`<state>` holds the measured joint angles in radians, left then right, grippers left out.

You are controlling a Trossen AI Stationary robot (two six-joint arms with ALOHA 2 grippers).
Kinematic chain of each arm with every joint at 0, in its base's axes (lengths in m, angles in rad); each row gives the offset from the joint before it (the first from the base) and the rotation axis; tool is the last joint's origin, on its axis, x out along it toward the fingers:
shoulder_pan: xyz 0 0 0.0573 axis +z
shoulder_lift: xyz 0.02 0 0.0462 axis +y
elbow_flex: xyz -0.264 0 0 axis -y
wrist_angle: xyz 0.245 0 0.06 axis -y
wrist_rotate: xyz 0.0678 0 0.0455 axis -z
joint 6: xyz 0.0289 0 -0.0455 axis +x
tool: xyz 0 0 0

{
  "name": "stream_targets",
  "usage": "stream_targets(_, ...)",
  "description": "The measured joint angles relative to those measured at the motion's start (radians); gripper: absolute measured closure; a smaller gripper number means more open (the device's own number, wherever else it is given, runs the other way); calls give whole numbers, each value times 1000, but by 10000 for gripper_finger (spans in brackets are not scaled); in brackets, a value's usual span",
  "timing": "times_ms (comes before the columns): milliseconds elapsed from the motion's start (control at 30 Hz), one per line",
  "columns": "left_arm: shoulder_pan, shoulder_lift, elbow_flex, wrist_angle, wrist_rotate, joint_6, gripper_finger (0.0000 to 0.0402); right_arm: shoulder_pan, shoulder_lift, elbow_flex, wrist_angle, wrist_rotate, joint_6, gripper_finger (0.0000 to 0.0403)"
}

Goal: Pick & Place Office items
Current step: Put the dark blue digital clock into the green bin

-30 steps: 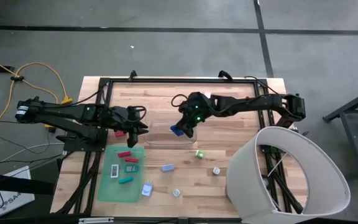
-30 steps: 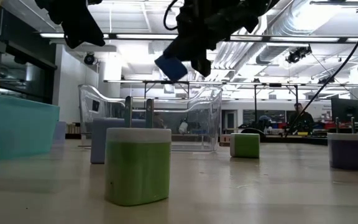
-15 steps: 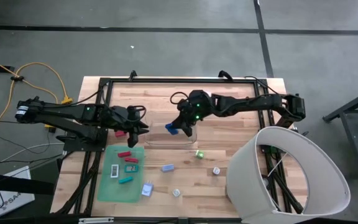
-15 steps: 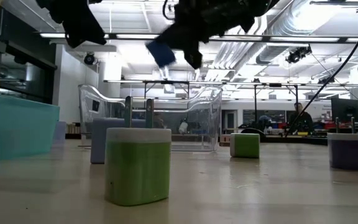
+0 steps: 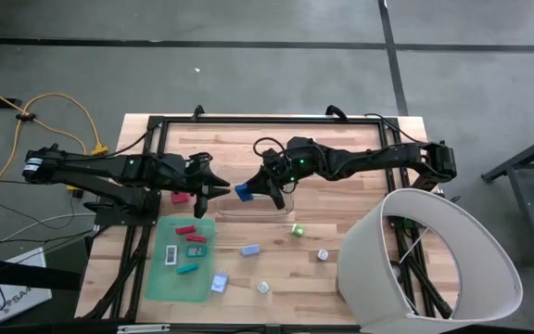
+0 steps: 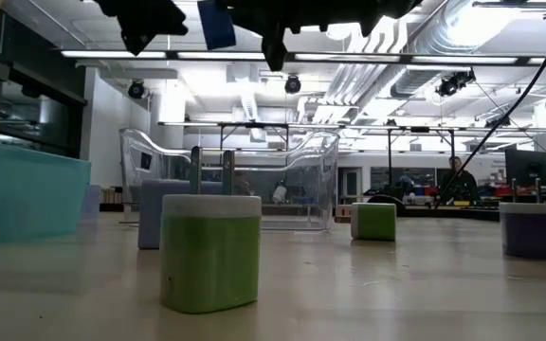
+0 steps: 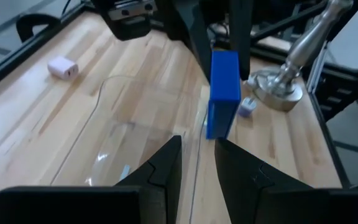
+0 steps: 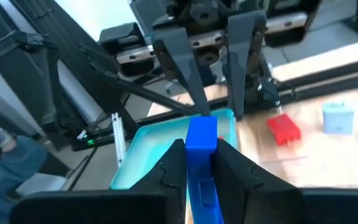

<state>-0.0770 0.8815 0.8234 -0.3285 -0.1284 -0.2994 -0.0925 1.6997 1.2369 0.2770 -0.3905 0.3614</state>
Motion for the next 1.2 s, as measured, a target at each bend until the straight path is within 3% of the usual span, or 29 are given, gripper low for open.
stream_targets(800, 0, 0, 0, 58, -6, 0, 303, 21, 0, 0, 11, 22, -71, 358)
stream_targets(1200, 0, 0, 0, 96, 10, 124, 302, 21, 0, 0, -12, -12, -79, 358)
